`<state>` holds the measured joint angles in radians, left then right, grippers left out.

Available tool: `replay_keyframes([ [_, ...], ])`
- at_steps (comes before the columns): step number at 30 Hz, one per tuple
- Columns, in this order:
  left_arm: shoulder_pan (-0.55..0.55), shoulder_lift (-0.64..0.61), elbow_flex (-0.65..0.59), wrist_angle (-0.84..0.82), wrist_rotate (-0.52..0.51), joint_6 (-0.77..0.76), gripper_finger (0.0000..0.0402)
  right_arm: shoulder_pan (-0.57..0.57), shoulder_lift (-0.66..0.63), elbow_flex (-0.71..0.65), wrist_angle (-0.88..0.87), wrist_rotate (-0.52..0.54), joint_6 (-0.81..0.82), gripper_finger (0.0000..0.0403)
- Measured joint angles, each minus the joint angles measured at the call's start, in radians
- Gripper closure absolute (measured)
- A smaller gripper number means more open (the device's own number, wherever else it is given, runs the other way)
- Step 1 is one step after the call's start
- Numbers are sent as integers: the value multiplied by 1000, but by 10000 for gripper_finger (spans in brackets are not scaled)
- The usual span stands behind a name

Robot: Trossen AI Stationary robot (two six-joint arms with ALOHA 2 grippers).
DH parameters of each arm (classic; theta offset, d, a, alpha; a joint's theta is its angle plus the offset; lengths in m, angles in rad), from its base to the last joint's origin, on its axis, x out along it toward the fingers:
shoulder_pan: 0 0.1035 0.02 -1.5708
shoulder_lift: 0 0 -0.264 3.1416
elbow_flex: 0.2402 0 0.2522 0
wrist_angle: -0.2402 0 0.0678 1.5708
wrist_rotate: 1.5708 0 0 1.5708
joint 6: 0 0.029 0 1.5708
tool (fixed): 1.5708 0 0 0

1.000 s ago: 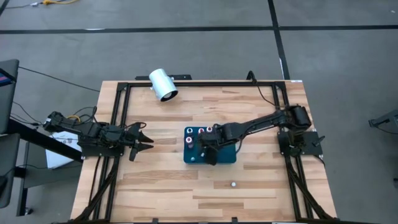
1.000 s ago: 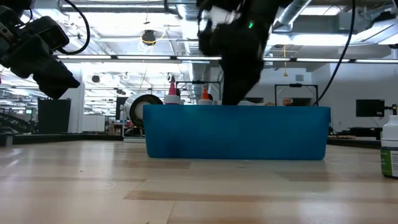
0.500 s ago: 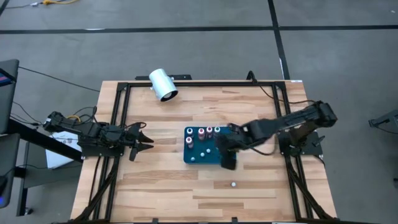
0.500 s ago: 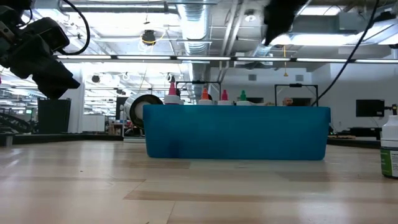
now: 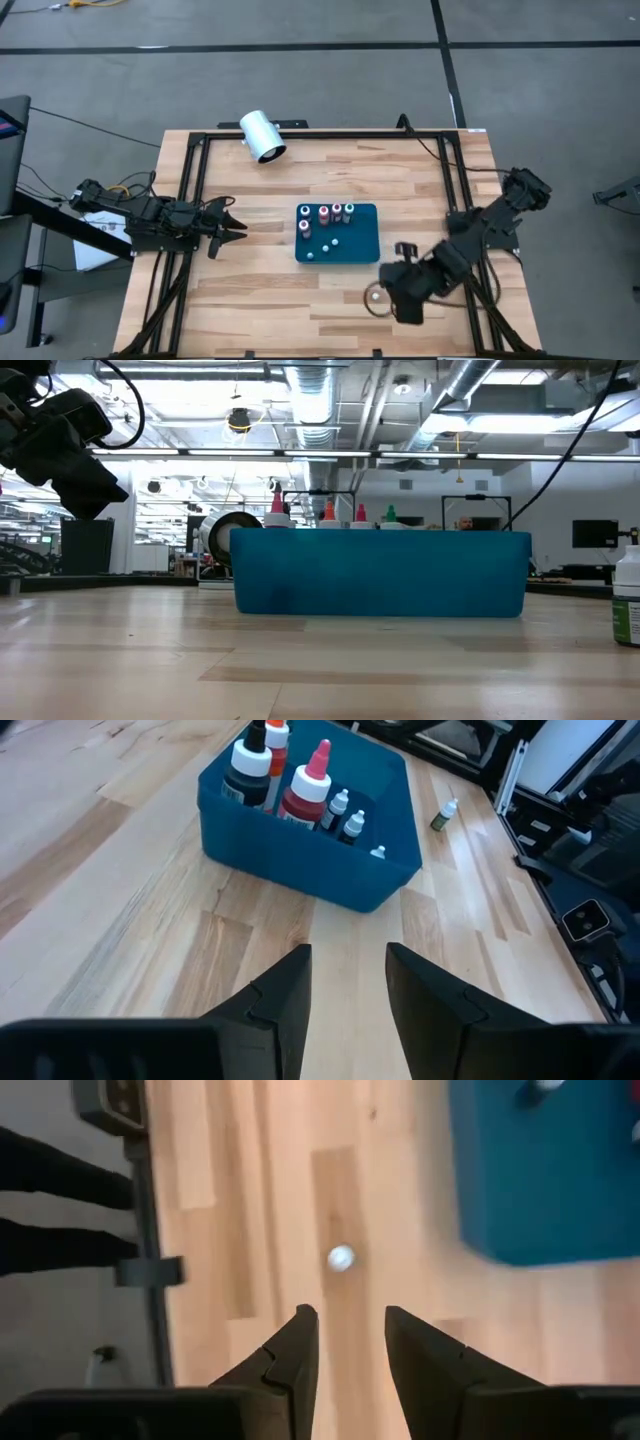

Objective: Pick & Place food coloring
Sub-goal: Put the small green food coloring bottle into the blue bin

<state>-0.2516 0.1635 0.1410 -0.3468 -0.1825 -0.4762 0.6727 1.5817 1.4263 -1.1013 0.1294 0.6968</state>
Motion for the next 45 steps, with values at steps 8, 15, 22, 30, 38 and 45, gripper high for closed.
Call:
replay_keyframes([
  [8, 0, 0, 0, 1, 0, -7, 280, 101, 85, 1, 2, 7, 202, 295],
  [15, 0, 0, 0, 1, 0, -12, 280, 105, 190, 1, 10, 6, 239, 295],
  [22, 0, 0, 0, 1, 30, -19, 280, 90, 256, 1, 35, 3, 240, 295],
  [30, 0, 0, 0, 1, 46, -8, 280, 76, 250, 1, 40, 2, 276, 295],
  [38, 0, 0, 0, 0, 46, -4, 280, 77, 249, 1, 51, 1, 336, 245],
  [45, 0, 0, 0, -4, 46, -3, 280, 75, 256, 1, 91, 10, 350, 183],
])
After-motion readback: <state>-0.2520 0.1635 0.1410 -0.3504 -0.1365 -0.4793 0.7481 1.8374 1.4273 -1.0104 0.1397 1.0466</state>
